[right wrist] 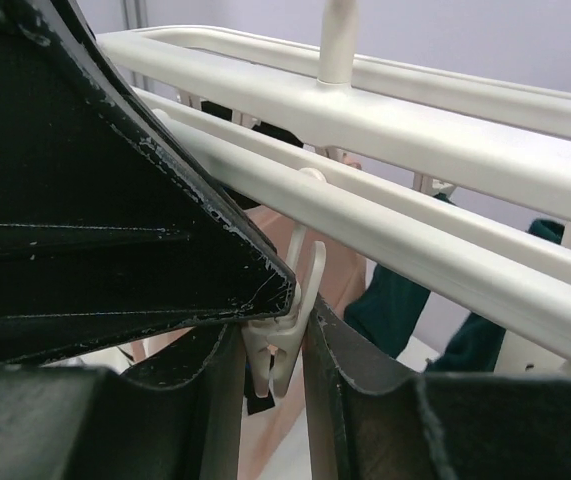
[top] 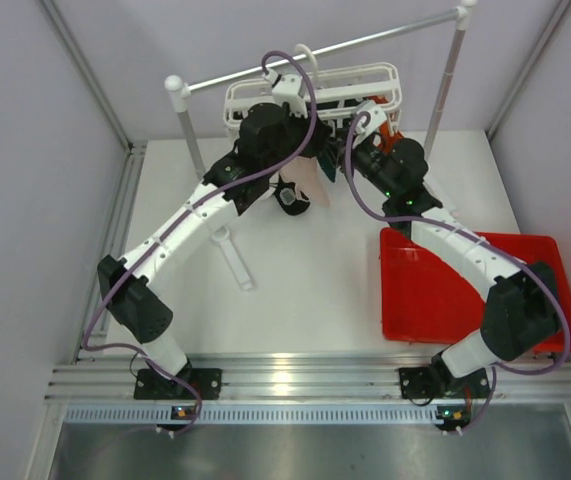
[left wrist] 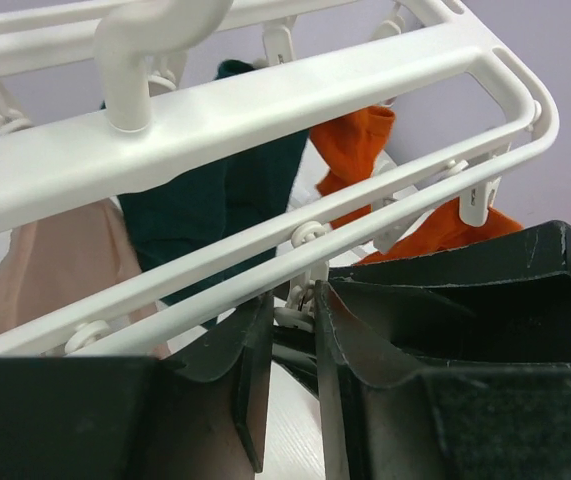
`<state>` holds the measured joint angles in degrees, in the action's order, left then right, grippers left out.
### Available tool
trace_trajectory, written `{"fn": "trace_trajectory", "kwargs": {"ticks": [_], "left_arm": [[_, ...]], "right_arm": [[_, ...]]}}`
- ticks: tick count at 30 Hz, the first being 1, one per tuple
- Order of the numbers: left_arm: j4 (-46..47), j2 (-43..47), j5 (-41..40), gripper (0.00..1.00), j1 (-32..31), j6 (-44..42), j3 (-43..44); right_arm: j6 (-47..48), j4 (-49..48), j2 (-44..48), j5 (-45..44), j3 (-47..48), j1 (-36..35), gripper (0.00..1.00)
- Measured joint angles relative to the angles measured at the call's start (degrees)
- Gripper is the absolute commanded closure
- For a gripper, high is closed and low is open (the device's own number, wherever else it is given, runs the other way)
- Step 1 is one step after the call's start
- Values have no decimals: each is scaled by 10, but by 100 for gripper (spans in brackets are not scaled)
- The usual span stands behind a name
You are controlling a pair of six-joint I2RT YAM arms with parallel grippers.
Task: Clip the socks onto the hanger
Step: Open the clamp at the hanger.
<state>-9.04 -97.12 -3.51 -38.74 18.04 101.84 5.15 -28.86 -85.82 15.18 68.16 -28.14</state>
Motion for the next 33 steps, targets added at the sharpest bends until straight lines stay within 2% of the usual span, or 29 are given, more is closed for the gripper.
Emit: {"fn": "trace_trajectory", "kwargs": {"ticks": [3, 4, 5, 6, 7, 9, 10, 15, 22, 28, 33], "left_arm": [[-2, -1, -5, 85, -2, 6, 2], [-2, -1, -5, 93, -2, 7, 2], [-2, -1, -5, 95, -2, 7, 2], [-3, -1, -5, 96, -2, 6, 2], [-2, -1, -2, 99, -2, 3, 0], [4, 1, 5, 100, 0, -2, -7], [12, 3, 13, 100, 3, -4, -13], [46, 16, 86, 100, 34, -13, -49], [90, 17, 216, 100, 79, 2, -63], [118, 16, 289, 100, 92, 23, -66], [140, 9, 326, 100, 100, 38, -66]], "right_arm": [[9, 1, 0, -2, 0, -1, 97], [11, 2, 0, -2, 0, -2, 94], [13, 3, 0, -2, 0, -2, 91], [13, 5, 1, -1, 0, -1, 75], [13, 9, 2, 1, 0, -1, 66], [10, 19, 4, 19, 0, 3, 55], [5, 26, 5, 36, 0, 8, 53], [-37, 66, 3, 162, 21, 55, 49], [-123, 58, -18, 320, 66, 121, 49], [-167, 36, -43, 386, 73, 120, 49], [-187, 22, -64, 406, 87, 119, 53]]}}
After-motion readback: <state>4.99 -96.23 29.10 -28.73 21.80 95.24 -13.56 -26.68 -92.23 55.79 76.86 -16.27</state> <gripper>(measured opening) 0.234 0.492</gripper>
